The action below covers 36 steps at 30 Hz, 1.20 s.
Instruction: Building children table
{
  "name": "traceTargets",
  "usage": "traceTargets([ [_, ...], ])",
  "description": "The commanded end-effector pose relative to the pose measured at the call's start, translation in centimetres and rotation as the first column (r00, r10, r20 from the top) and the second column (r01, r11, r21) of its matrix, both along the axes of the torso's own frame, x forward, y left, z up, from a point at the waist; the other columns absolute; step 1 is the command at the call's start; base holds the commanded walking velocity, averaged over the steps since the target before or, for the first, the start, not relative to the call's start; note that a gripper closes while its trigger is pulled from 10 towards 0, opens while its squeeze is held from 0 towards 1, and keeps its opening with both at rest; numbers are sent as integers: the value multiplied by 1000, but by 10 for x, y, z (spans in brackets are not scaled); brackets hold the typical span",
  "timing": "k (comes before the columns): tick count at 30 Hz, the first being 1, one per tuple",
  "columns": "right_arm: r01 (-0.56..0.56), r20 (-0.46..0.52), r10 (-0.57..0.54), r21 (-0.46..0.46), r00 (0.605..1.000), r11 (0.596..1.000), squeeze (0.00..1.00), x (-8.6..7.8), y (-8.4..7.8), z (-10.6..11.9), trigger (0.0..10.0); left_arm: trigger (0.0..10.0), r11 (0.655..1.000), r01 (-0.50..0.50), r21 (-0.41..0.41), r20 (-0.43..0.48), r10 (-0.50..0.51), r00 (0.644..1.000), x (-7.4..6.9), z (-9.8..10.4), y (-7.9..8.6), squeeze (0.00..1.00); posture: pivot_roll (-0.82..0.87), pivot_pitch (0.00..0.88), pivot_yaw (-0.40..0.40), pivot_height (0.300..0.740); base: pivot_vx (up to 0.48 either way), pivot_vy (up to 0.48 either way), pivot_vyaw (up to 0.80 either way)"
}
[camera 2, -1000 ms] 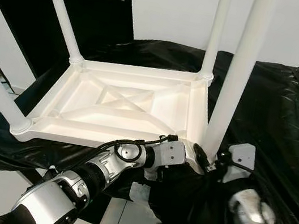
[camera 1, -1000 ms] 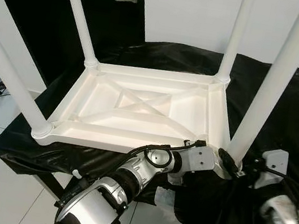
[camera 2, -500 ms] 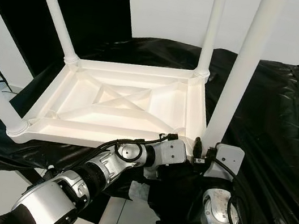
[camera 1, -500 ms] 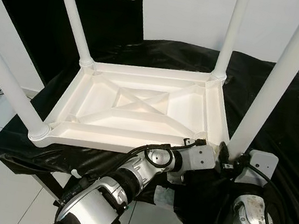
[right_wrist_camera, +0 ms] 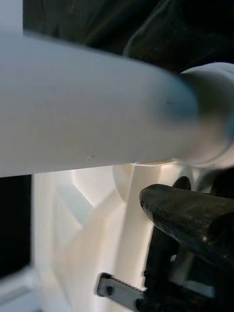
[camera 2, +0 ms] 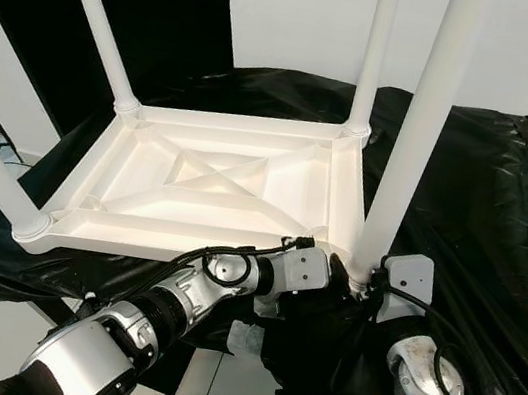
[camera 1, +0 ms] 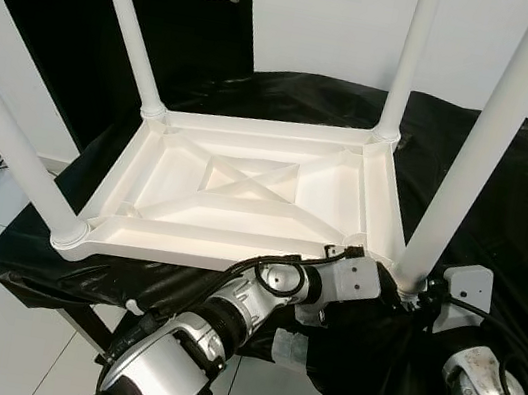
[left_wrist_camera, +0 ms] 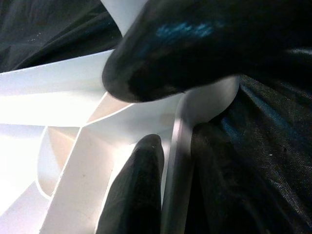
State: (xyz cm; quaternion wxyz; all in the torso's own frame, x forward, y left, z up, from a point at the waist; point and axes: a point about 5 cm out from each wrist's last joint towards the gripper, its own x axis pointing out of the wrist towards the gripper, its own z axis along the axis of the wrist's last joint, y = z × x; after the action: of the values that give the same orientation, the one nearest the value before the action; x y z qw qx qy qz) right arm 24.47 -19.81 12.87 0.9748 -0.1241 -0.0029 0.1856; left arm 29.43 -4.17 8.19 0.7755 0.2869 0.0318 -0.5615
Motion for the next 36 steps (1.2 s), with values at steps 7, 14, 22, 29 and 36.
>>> traceTargets([
  [7, -123, -66, 122, -4, 990, 992, 0, 7, -7, 0, 2824, 10000, 986, -79, 145, -145, 100, 984, -24, -51, 13, 0, 31, 0, 72, 740, 0, 0, 0],
  [14, -160, -140, 163, 30, 977, 987, 0, -1, -2, -14, 0, 10000, 986, -87, 143, -138, 107, 985, -21, -49, 13, 0, 31, 0, 69, 740, 0, 0, 0],
  [22, 80, -117, -63, 152, 991, 985, 0, -11, 11, -24, 0, 10000, 986, -85, 141, -136, 104, 985, -21, -48, 12, 0, 31, 0, 69, 740, 0, 0, 0],
  [29, 433, 17, -444, 183, 896, 882, 0, -24, -3, -21, 0, 10000, 985, -85, 147, -136, 105, 985, -20, -49, 14, 0, 27, 0, 82, 740, 0, 0, 0],
  [36, 530, -5, -543, 227, 839, 817, 0, -23, -2, -21, 0, 10000, 986, -78, 147, -135, 99, 986, -21, -48, 13, 0, 29, 0, 83, 740, 0, 0, 0],
])
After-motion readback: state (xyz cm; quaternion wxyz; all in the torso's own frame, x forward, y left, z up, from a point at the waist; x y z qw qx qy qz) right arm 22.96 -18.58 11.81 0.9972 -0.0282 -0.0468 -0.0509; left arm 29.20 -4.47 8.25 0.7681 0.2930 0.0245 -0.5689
